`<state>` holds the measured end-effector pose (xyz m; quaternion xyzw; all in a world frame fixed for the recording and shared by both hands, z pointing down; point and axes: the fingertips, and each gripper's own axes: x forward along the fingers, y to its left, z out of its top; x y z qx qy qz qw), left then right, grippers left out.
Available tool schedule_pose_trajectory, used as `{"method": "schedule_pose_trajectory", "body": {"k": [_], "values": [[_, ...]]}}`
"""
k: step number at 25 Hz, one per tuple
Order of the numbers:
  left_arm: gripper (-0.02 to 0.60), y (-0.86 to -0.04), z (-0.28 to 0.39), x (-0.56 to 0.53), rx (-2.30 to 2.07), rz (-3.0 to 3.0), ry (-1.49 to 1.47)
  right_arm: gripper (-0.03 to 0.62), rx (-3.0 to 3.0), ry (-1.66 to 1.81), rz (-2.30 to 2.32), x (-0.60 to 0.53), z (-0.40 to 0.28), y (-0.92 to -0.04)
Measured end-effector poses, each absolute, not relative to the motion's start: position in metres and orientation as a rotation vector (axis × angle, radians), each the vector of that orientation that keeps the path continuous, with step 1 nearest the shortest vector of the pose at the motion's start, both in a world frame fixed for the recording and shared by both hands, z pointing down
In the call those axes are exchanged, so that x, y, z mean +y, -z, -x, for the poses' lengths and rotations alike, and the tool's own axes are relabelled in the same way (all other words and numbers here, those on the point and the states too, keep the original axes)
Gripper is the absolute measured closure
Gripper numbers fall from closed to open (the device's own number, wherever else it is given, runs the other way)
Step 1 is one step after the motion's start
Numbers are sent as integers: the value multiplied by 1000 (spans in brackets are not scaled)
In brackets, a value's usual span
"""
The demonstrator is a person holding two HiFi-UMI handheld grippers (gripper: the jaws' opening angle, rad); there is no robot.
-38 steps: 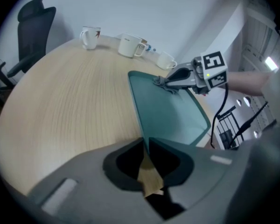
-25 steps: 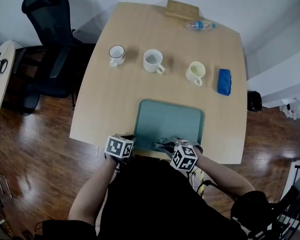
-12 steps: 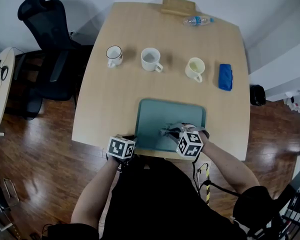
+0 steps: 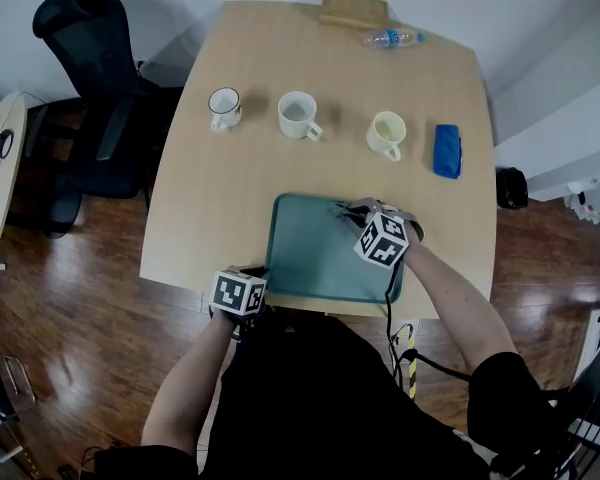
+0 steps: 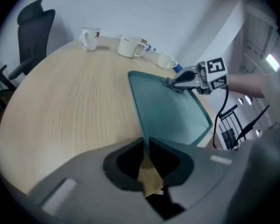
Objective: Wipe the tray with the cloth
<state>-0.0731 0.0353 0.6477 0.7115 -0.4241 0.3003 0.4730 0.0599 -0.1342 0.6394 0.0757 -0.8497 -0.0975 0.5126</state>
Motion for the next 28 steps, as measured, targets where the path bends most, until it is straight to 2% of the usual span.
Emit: {"method": "schedule_pose_trajectory", "body": {"k": [10, 17, 21, 28], "values": [[540, -646, 75, 37, -1027, -1747, -710, 568, -2081, 253, 97, 19, -78, -637], [543, -646, 74, 35, -1036, -1744, -715, 568, -2110, 241, 179, 66, -83, -635], [543, -644, 79, 35, -1065, -1732, -750, 568, -2109, 281, 184, 48, -86, -638], [543, -645, 75, 35, -1061, -1737, -738, 568, -2013, 280, -78, -85, -100, -642]]}}
